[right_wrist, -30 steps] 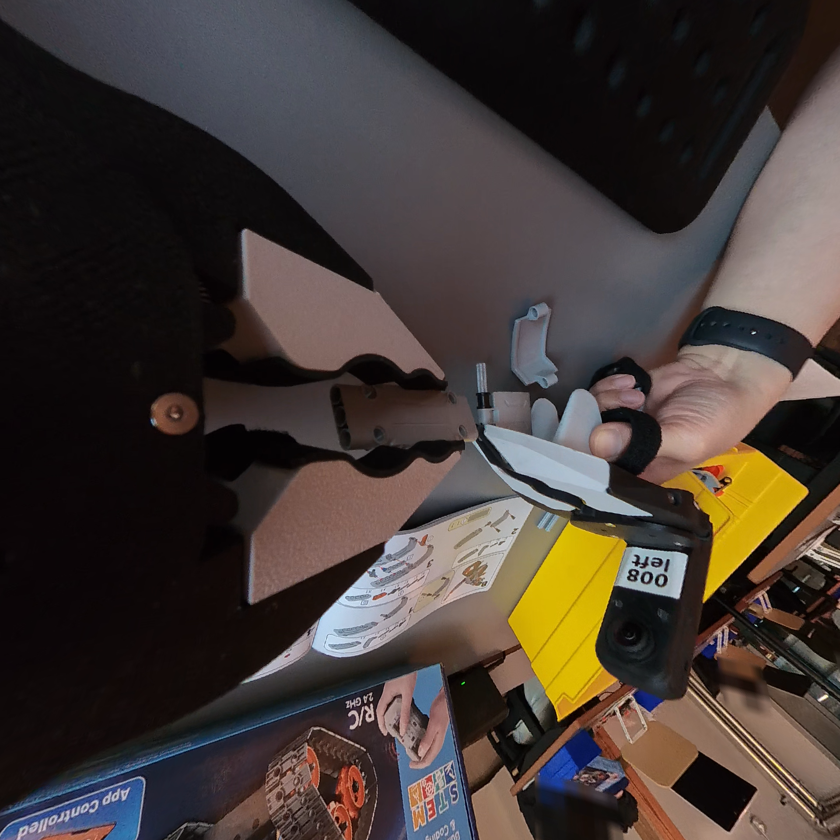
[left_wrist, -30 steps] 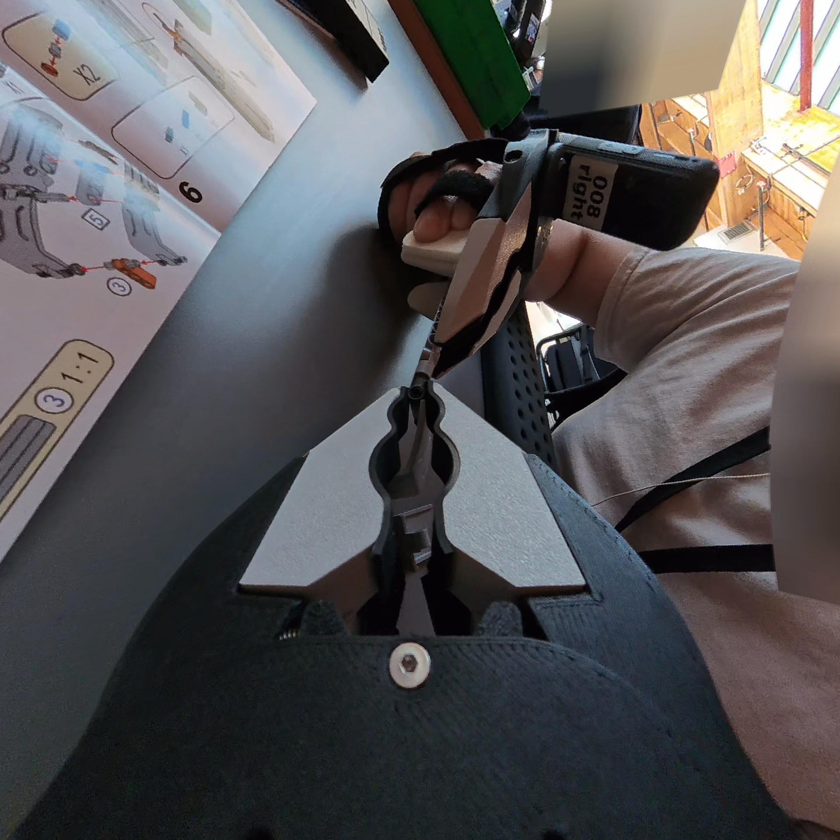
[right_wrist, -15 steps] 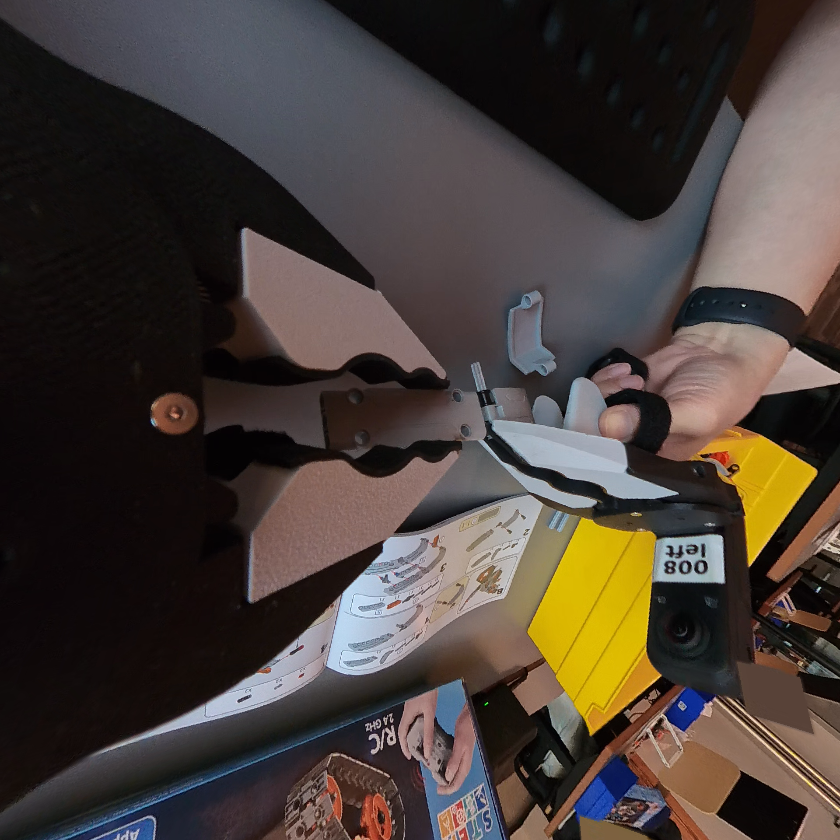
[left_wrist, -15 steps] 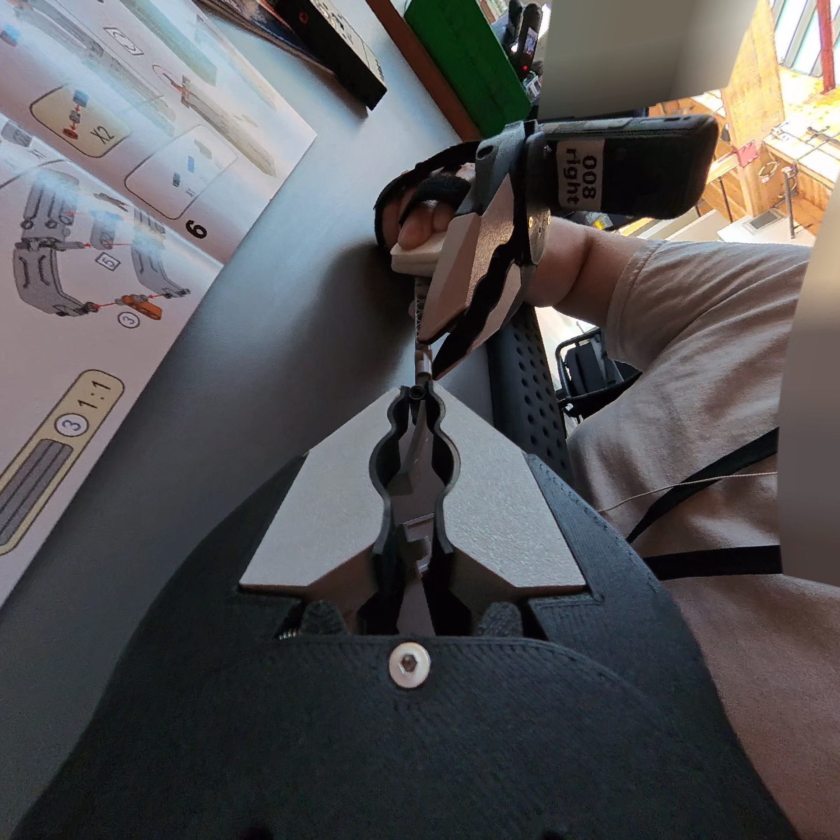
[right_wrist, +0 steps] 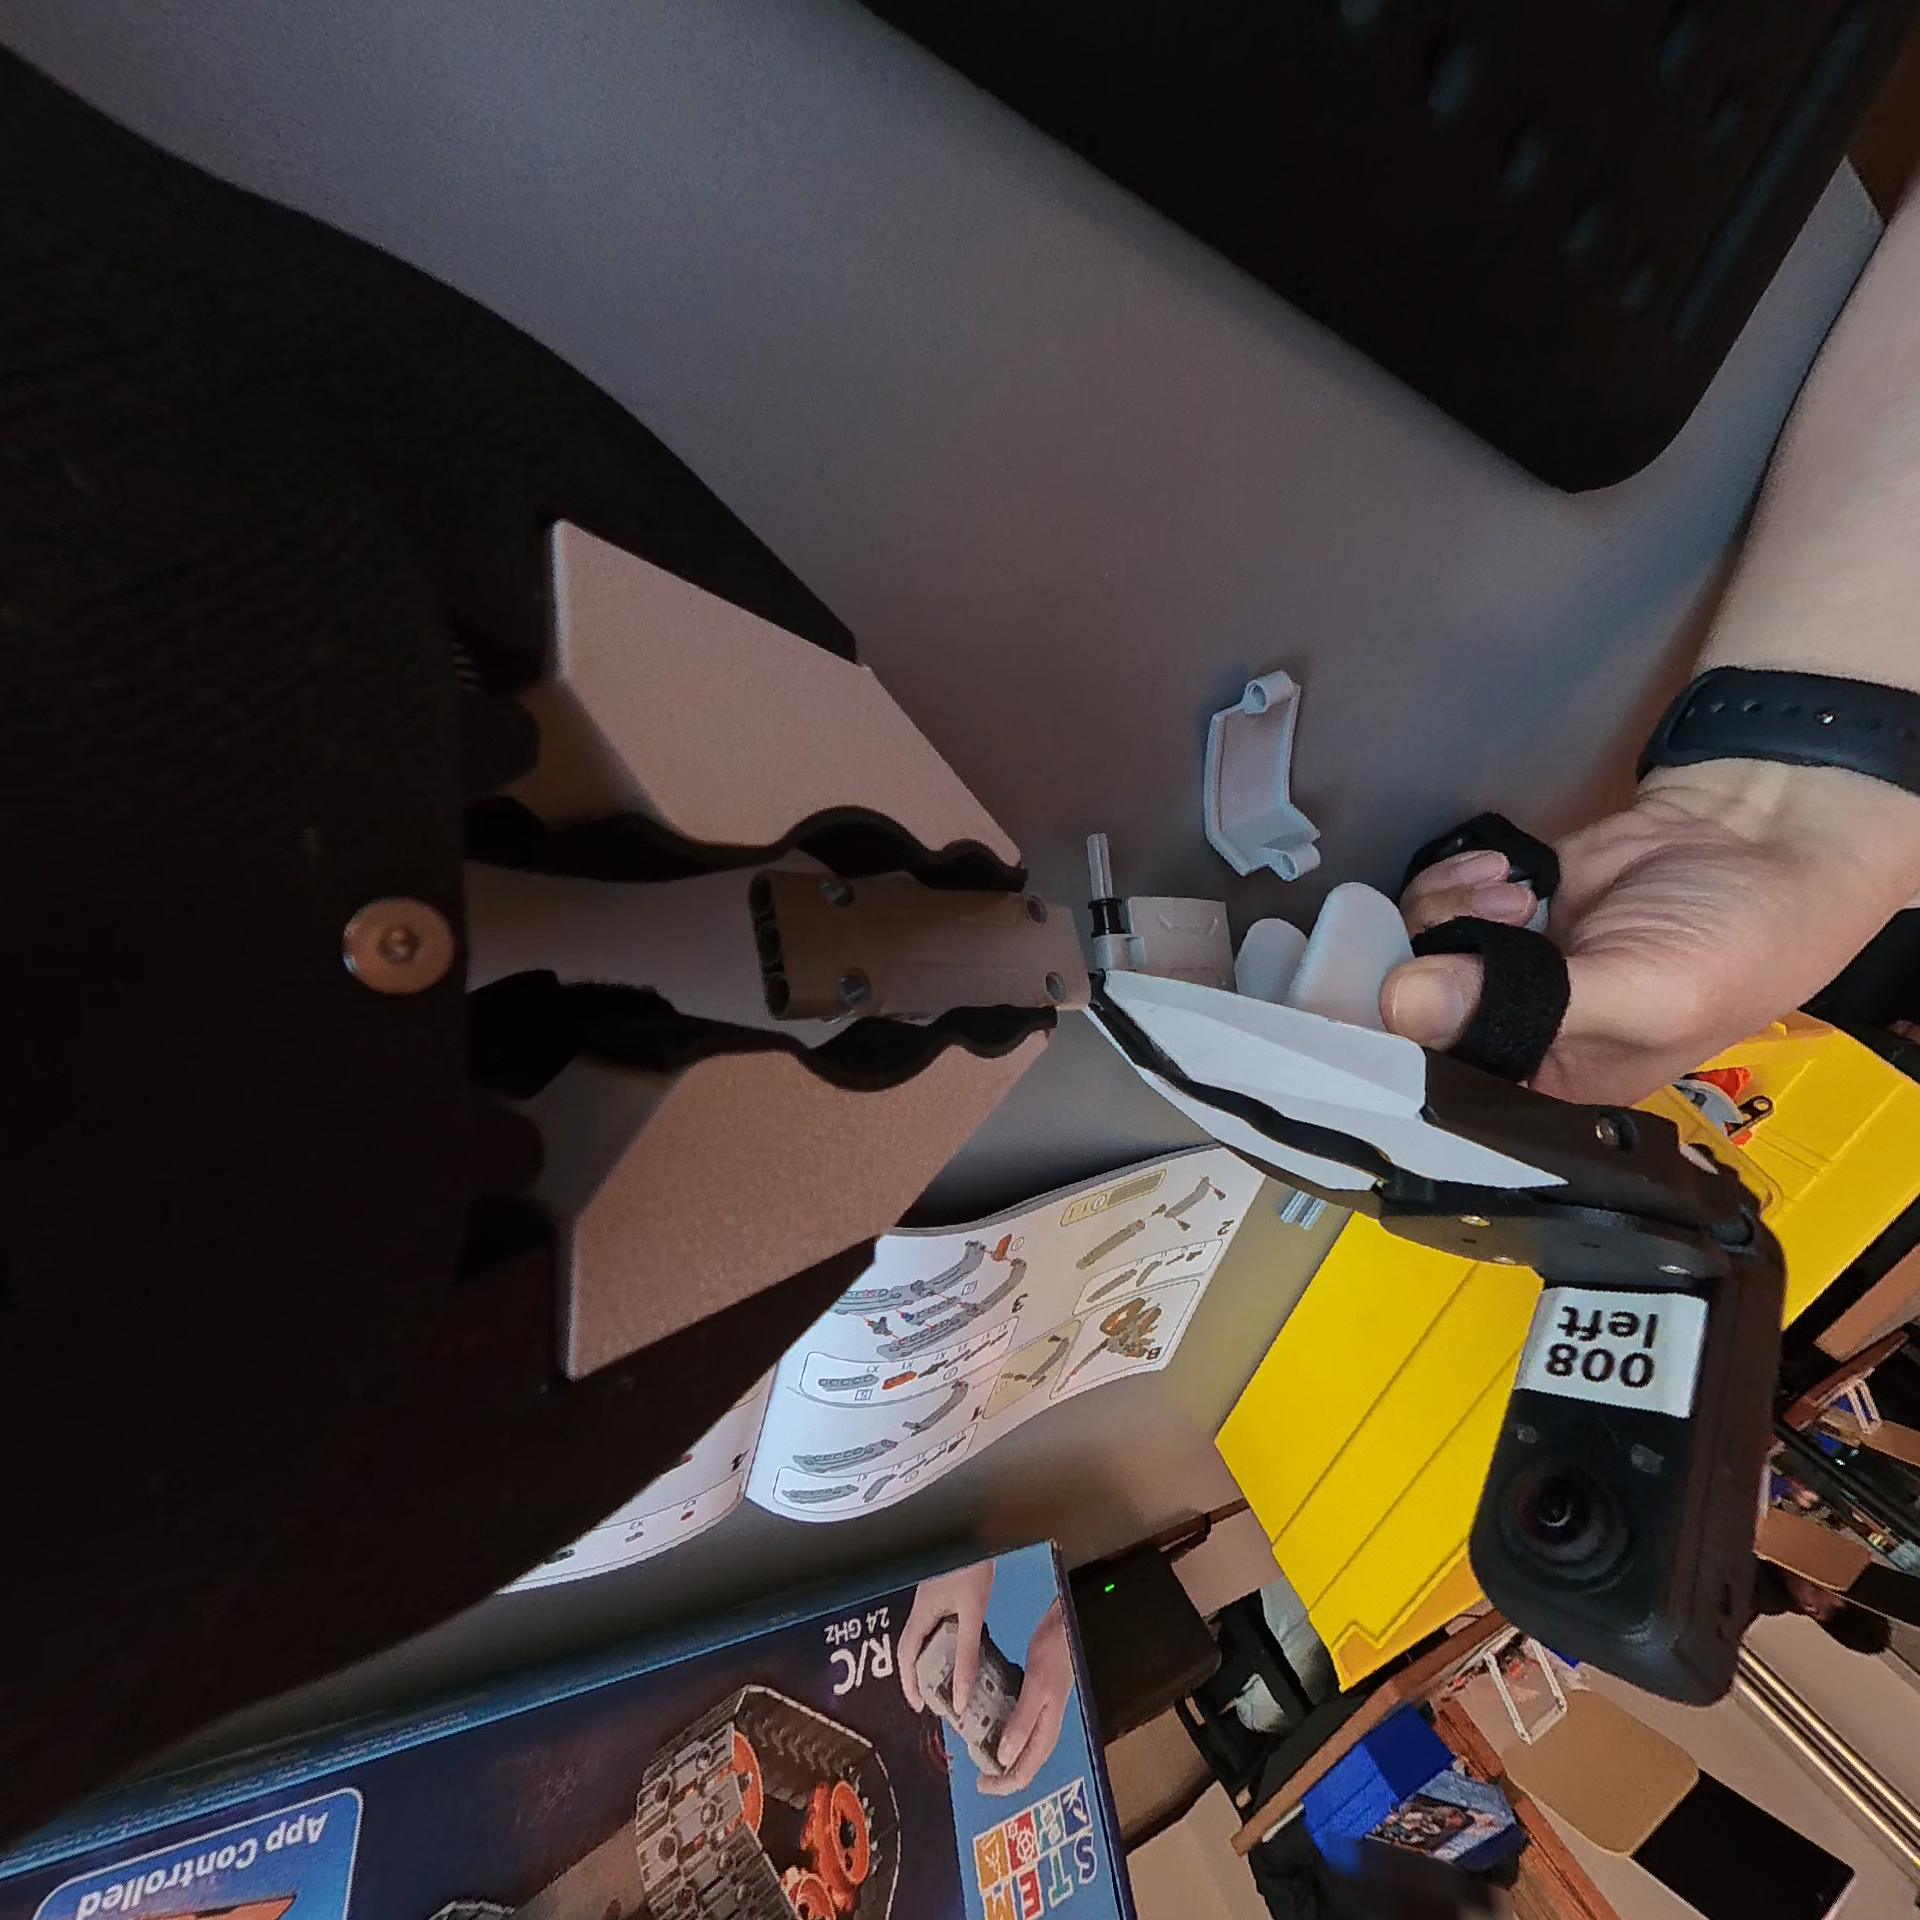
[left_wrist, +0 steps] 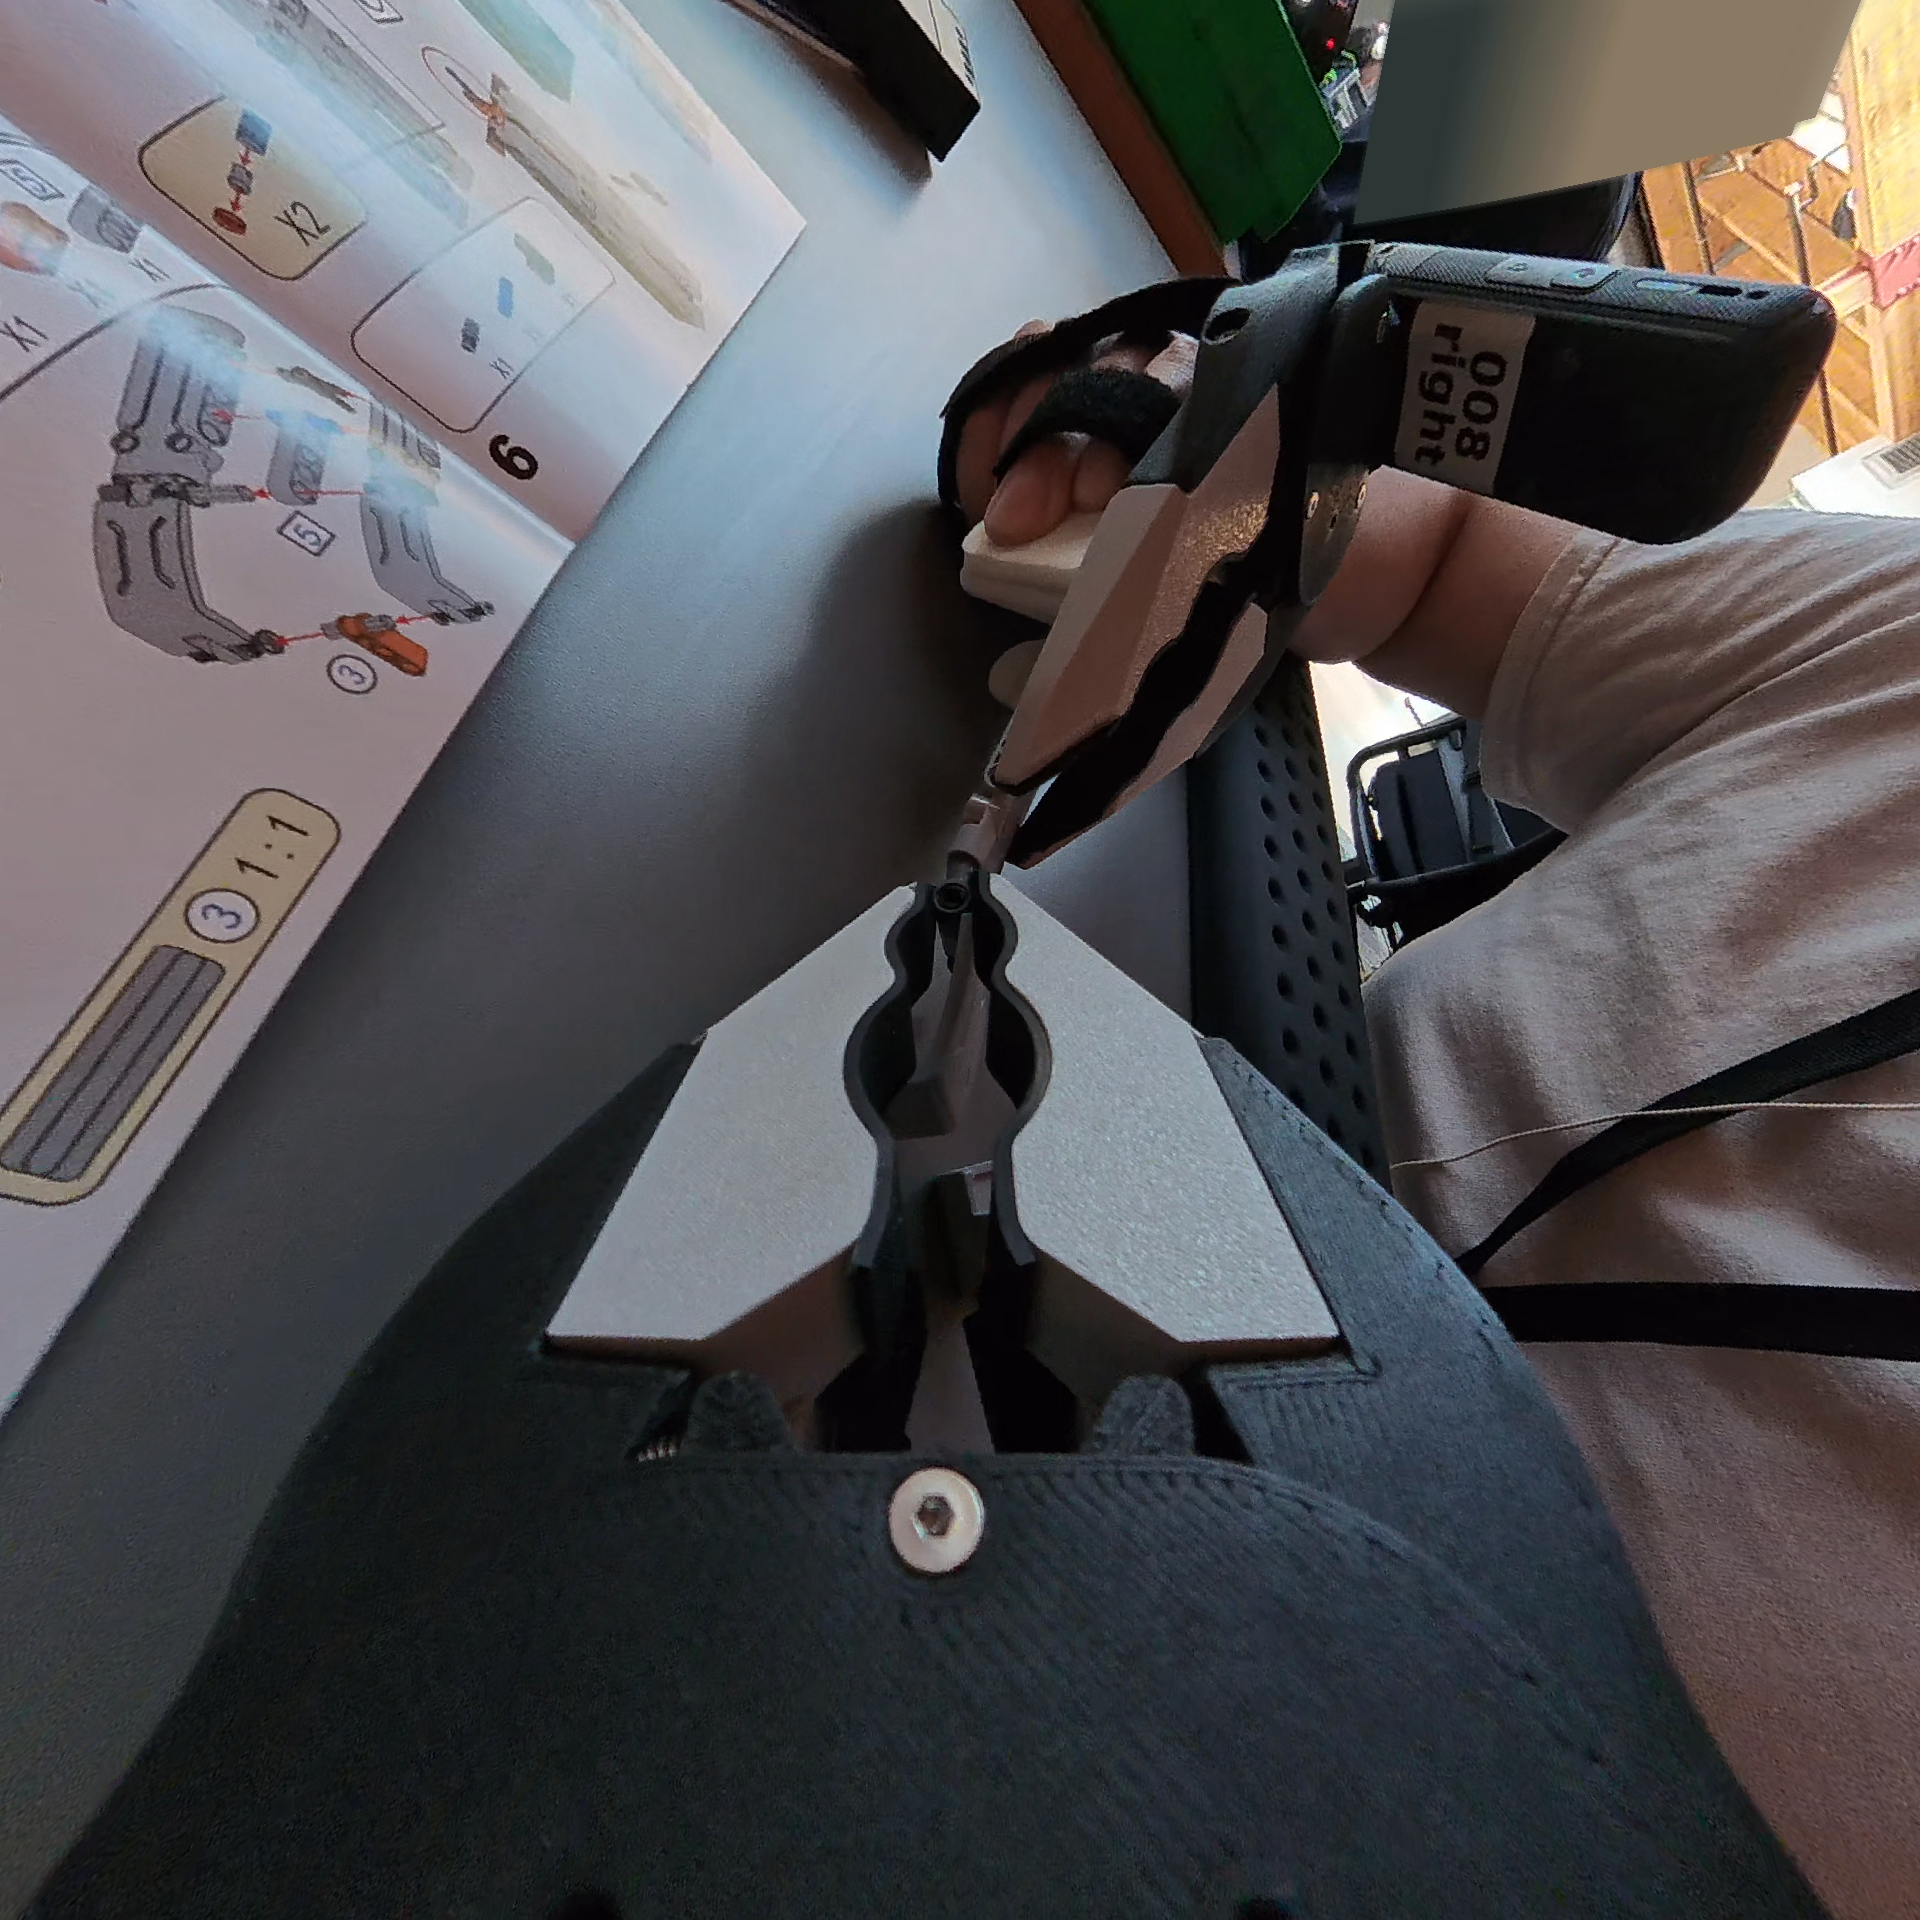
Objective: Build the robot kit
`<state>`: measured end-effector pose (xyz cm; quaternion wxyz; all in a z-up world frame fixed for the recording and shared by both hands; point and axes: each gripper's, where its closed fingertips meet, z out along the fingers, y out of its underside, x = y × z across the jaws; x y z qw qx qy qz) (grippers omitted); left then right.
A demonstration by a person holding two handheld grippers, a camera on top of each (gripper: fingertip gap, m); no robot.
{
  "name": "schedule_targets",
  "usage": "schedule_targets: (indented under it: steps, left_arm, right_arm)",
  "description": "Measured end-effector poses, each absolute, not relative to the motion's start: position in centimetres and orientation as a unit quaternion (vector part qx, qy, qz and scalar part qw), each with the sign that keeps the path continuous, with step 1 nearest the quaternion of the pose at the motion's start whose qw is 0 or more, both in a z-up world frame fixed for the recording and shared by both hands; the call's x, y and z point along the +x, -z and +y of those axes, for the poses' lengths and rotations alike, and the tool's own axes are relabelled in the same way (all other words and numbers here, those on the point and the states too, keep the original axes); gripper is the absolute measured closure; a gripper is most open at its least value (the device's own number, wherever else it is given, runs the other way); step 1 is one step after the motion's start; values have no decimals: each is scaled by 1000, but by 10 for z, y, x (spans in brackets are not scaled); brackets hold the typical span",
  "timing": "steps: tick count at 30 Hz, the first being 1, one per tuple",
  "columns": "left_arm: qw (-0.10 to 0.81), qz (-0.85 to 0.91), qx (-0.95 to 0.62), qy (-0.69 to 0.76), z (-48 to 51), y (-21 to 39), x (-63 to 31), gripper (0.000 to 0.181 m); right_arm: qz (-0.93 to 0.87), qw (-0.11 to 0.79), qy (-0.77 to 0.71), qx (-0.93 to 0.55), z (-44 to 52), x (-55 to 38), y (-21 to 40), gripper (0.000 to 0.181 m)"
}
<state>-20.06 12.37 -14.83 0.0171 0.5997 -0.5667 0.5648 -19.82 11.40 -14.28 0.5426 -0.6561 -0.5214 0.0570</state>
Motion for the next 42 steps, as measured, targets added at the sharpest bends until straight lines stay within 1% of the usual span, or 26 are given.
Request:
schedule_targets:
  steps: [2,3,4,5,6,7,9,10,12,14,16,17,18,20,21,23,24,26,29,30,31,34,38,40,42]
  left_arm:
    - [19,-570,596,-565,122,148,-201,176]
    - [19,-571,594,-566,122,148,-201,177]
    - [35,-571,574,-586,111,141,-200,175]
    - [51,-570,566,-593,98,140,-197,176]
    - [49,-594,568,-567,91,149,-196,175]
    - [40,-603,570,-557,91,151,-196,175]
    - [34,-592,581,-558,101,150,-199,175]
    - [26,-581,591,-559,110,150,-200,176]
    - [12,-566,605,-560,125,150,-200,176]
    - [14,-556,608,-566,128,149,-199,175]
    - [21,-553,608,-570,126,149,-198,175]
    - [22,-555,606,-569,125,149,-198,175]
    - [23,-557,605,-569,124,149,-198,175]
    - [27,-559,602,-569,122,149,-198,176]
    - [31,-560,600,-571,120,149,-198,176]
    - [38,-560,597,-573,118,148,-198,176]
    - [39,-560,597,-573,117,148,-198,176]
    - [38,-562,596,-572,116,148,-198,176]
    - [37,-563,596,-572,116,148,-198,176]
    - [37,-563,596,-572,116,148,-198,175]
    - [37,-563,596,-572,116,148,-198,176]
    - [36,-563,596,-572,116,147,-198,176]
    - [32,-565,597,-569,117,147,-197,176]
    - [30,-567,595,-569,116,145,-197,176]
    - [25,-574,593,-565,114,144,-197,176]
  right_arm:
    - [-523,544,-59,-653,113,-199,142,161]
    - [-521,547,-59,-653,113,-198,141,178]
    - [-529,566,-85,-627,107,-208,133,181]
    - [-543,553,-103,-623,101,-217,135,181]
    - [-569,535,-87,-619,97,-222,144,181]
    - [-575,546,-58,-606,98,-221,145,181]
    - [-571,535,-40,-622,103,-212,150,181]
    - [-557,546,-42,-625,106,-208,145,181]
    - [-506,599,-62,-618,113,-199,121,181]
    - [-443,632,-87,-630,124,-178,102,181]
    - [-416,642,-107,-635,127,-157,84,181]
    - [-427,619,-139,-644,123,-152,85,172]
    - [-437,574,-184,-667,115,-148,95,159]
    - [-443,486,-242,-714,97,-138,124,143]
    - [-451,456,-253,-725,89,-137,138,137]
    - [-485,391,-225,-750,83,-133,164,133]
    - [-502,378,-211,-749,81,-134,170,134]
    - [-510,377,-208,-745,80,-137,171,138]
    - [-503,378,-205,-750,79,-132,171,140]
    - [-500,370,-215,-753,76,-133,172,151]
    - [-491,355,-232,-761,74,-135,174,156]
    - [-412,312,-323,-793,72,-140,169,158]
    - [-228,185,-492,-819,64,-150,158,158]
    - [-141,120,-536,-824,60,-152,157,158]
    - [-43,61,-602,-795,58,-159,151,158]
